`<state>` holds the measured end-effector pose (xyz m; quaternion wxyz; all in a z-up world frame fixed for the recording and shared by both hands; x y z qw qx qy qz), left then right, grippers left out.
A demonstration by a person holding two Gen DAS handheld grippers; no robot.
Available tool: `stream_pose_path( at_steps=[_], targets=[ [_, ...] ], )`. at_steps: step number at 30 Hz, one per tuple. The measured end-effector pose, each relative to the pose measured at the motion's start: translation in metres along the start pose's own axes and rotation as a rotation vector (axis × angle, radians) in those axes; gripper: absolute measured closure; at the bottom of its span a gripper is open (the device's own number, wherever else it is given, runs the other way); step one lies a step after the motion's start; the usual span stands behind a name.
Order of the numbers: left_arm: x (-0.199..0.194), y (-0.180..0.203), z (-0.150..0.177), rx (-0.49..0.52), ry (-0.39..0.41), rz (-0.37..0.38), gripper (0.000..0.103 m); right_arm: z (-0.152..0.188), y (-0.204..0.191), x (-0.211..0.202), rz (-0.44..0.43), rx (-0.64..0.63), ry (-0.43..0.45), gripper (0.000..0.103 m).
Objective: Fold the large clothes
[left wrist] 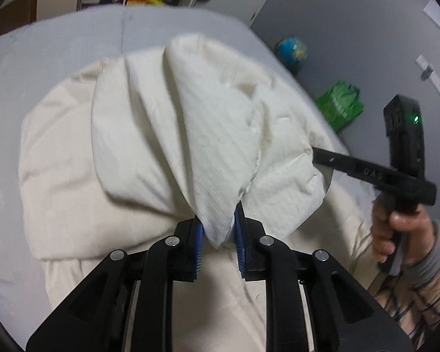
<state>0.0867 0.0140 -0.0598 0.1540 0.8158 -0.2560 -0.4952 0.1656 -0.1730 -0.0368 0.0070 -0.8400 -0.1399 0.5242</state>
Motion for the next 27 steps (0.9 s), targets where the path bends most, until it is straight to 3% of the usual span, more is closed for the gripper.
stream_pose_path(
  at_steps=[4, 9, 17, 27],
  targets=[
    [0.018, -0.013, 0.014, -0.025, -0.061, -0.027, 0.083, 0.011, 0.005, 0.014, 0.027, -0.010, -0.071, 0.094],
    [0.040, -0.033, 0.026, -0.097, -0.113, -0.035, 0.079, 0.023, 0.016, 0.031, 0.000, 0.047, -0.148, 0.094],
    [0.041, -0.049, 0.026, -0.180, -0.099, -0.039, 0.062, 0.024, 0.020, 0.034, 0.015, 0.053, -0.142, 0.093],
    [0.009, -0.047, 0.026, -0.171, -0.080, -0.088, 0.032, 0.026, 0.032, 0.017, -0.004, 0.081, -0.132, 0.072]
  ],
)
Point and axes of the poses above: each gripper's, at about its wrist camera, not at the fingertips, and x roughly the way its jaws point, y to its right, z to its underside, the point moved 2 cm from there along x, roughly the way its jaws point, and after that the axes turned 11 degrees about z, right-handed, at the moved point
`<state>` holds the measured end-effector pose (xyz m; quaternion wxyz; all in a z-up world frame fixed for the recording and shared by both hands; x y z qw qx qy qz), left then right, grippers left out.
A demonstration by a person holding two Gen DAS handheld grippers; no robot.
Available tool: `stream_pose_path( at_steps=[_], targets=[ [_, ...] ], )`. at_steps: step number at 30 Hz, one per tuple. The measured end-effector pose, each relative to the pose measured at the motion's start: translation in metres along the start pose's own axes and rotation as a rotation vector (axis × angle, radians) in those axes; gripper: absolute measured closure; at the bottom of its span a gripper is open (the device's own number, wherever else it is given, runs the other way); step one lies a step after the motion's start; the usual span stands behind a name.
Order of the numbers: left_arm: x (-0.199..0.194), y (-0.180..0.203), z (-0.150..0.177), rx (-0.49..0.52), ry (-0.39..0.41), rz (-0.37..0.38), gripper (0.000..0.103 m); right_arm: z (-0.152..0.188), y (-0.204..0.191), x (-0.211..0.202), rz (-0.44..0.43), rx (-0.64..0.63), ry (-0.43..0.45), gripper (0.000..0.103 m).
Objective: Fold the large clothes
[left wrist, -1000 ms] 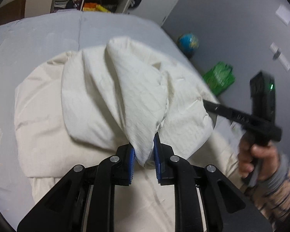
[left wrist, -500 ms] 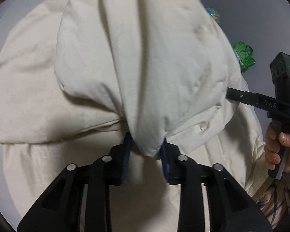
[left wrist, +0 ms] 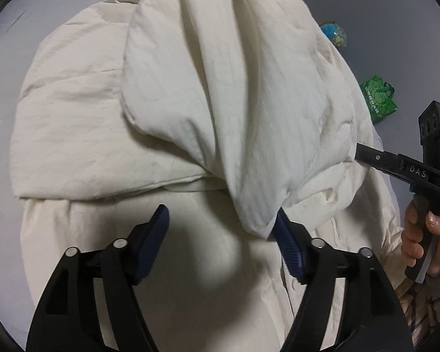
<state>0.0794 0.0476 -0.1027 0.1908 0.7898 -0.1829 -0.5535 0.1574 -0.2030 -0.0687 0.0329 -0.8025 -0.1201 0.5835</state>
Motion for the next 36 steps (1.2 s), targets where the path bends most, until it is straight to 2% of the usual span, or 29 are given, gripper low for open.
stream_pose_path(
  at_steps=[3, 7, 11, 15, 18, 22, 26, 30, 36],
  targets=[
    [-0.012, 0.004, 0.004, 0.029, 0.015, -0.024, 0.028, 0.000, 0.009, -0.009, -0.005, 0.005, 0.005, 0.069],
    [-0.024, 0.012, 0.010, 0.062, 0.044, -0.059, 0.027, 0.004, 0.013, -0.022, -0.001, 0.010, 0.015, 0.063],
    [-0.035, 0.018, 0.014, 0.080, 0.077, -0.095, 0.027, 0.009, 0.023, -0.040, -0.009, 0.032, 0.039, 0.063],
    [-0.047, 0.027, 0.012, 0.111, 0.129, -0.116, 0.027, 0.012, 0.030, -0.065, 0.018, 0.022, 0.114, 0.063],
    [-0.049, 0.033, 0.009, 0.124, 0.162, -0.122, 0.029, 0.013, 0.022, -0.083, 0.015, -0.025, 0.196, 0.063],
    [-0.049, 0.035, 0.003, 0.104, 0.191, -0.109, 0.033, 0.018, 0.001, -0.093, 0.003, -0.114, 0.257, 0.063],
    [-0.045, 0.038, -0.001, 0.104, 0.195, -0.110, 0.038, 0.022, -0.025, -0.088, 0.023, -0.229, 0.271, 0.063],
    [-0.038, 0.041, -0.004, 0.134, 0.174, -0.135, 0.048, 0.030, -0.055, -0.078, 0.044, -0.335, 0.267, 0.063],
    [-0.024, 0.033, -0.006, 0.151, 0.139, -0.201, 0.053, 0.036, -0.069, -0.036, 0.210, -0.455, 0.195, 0.063]
  ],
)
Point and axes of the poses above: each gripper's, at about its wrist camera, not at the fingertips, and x roughly the way its jaws point, y to its right, z to its underside, the point moved 2 cm from there along x, roughly the way its jaws point, and after that the axes turned 11 degrees about z, right-handed, at the moved point
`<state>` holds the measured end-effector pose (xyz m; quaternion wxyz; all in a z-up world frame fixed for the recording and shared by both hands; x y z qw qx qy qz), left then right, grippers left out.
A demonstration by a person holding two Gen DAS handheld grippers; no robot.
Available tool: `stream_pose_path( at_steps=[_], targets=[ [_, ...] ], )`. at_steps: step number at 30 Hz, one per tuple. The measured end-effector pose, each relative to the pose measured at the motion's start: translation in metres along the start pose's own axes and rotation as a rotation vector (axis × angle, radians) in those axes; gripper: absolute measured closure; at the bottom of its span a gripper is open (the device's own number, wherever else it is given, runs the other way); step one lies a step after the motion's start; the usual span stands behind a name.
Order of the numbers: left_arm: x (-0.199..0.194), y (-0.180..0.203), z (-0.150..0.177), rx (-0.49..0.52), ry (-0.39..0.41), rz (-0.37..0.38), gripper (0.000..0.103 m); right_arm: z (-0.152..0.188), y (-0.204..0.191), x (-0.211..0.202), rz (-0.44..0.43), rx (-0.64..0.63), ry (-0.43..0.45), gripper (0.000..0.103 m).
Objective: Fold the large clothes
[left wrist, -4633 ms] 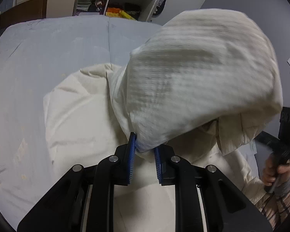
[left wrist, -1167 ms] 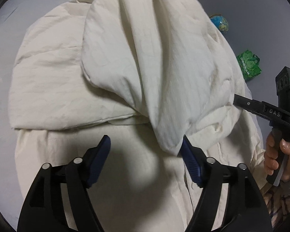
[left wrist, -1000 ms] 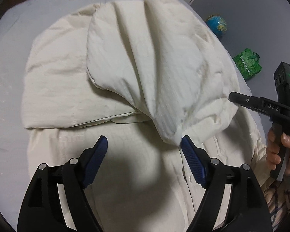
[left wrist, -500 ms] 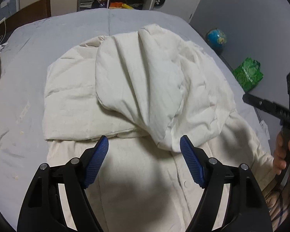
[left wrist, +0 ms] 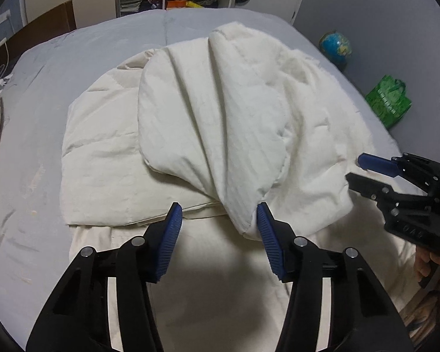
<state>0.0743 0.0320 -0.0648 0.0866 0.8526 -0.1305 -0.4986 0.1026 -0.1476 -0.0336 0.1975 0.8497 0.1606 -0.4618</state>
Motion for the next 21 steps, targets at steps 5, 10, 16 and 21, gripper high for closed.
stream_pose_path(
  at_steps=[5, 10, 16, 21],
  targets=[
    [0.012, -0.010, 0.004, -0.015, -0.038, -0.022, 0.052, 0.005, -0.008, 0.017, 0.058, -0.051, -0.055, 0.065],
    [0.021, -0.021, 0.010, -0.051, -0.053, -0.013, 0.049, 0.009, -0.010, 0.026, 0.061, -0.056, -0.082, 0.065],
    [0.010, -0.019, 0.010, -0.049, -0.032, 0.007, 0.044, 0.011, -0.005, 0.023, 0.038, -0.035, -0.074, 0.063],
    [-0.013, -0.013, 0.008, -0.025, 0.003, 0.007, 0.040, 0.011, 0.006, 0.009, 0.013, -0.006, -0.042, 0.063]
  ],
)
Point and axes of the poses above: each gripper's, at about its wrist camera, not at the fingertips, and x roughly the way its jaws point, y to its right, z to its underside, the point moved 2 cm from there along x, roughly the way its jaws point, and after that the axes turned 11 degrees about z, right-handed, at the moved point
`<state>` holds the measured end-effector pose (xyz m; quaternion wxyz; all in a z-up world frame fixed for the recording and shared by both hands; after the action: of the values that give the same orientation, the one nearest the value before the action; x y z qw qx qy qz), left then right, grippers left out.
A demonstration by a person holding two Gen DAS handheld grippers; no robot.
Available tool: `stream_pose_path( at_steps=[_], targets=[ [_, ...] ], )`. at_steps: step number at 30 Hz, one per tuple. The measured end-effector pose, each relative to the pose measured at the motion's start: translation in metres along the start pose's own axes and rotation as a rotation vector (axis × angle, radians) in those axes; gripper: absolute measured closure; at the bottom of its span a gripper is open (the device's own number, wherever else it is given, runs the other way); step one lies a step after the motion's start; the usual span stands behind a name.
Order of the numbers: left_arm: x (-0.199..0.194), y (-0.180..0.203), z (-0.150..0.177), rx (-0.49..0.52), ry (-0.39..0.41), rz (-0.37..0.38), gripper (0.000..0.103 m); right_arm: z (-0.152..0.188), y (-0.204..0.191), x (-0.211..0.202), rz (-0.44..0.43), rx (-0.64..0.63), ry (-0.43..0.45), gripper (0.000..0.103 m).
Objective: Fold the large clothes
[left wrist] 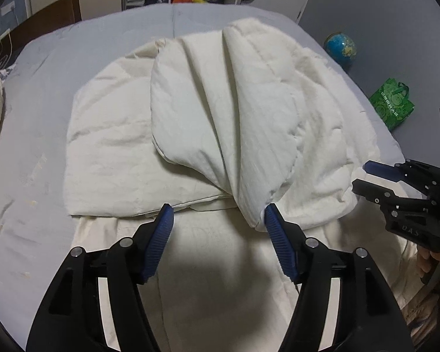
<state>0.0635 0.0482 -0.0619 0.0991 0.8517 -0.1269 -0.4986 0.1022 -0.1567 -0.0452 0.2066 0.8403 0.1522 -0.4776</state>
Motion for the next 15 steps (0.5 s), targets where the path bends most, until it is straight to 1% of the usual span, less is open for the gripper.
stream_pose_path(
  at_steps=[2, 3, 4, 6, 9, 12, 15],
  targets=[
    [-0.006, 0.003, 0.000, 0.022, 0.006, -0.016, 0.040, -0.001, 0.006, -0.005, -0.008, 0.022, 0.008, 0.061],
    [-0.007, 0.005, -0.001, 0.031, 0.006, -0.024, 0.040, -0.001, 0.008, -0.007, -0.007, 0.031, 0.012, 0.058],
    [-0.009, 0.006, -0.001, 0.043, 0.007, -0.034, 0.040, -0.002, 0.012, -0.010, -0.002, 0.046, 0.019, 0.056],
    [-0.012, 0.007, 0.000, 0.063, 0.006, -0.054, 0.039, -0.003, 0.019, -0.014, -0.010, 0.069, 0.027, 0.056],
    [-0.017, 0.009, 0.003, 0.080, 0.010, -0.076, 0.035, -0.003, 0.033, -0.019, -0.008, 0.108, 0.037, 0.054],
    [-0.024, 0.009, 0.001, 0.075, 0.038, -0.074, 0.029, -0.001, 0.046, -0.022, -0.015, 0.161, 0.040, 0.050],
    [-0.031, 0.010, -0.007, 0.054, 0.082, -0.050, 0.029, -0.003, 0.055, -0.027, -0.027, 0.208, 0.057, 0.050]
  ],
)
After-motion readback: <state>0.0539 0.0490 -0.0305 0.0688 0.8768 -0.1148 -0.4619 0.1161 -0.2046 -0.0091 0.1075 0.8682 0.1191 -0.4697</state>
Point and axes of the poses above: each gripper's, at about its wrist camera, not at the fingertips, and x roughly the way its jaws point, y to its right, z to its underside, the point moved 2 cm from there along x, roughly the way its jaws point, and after that the axes turned 11 degrees about z, right-handed, at the moved point
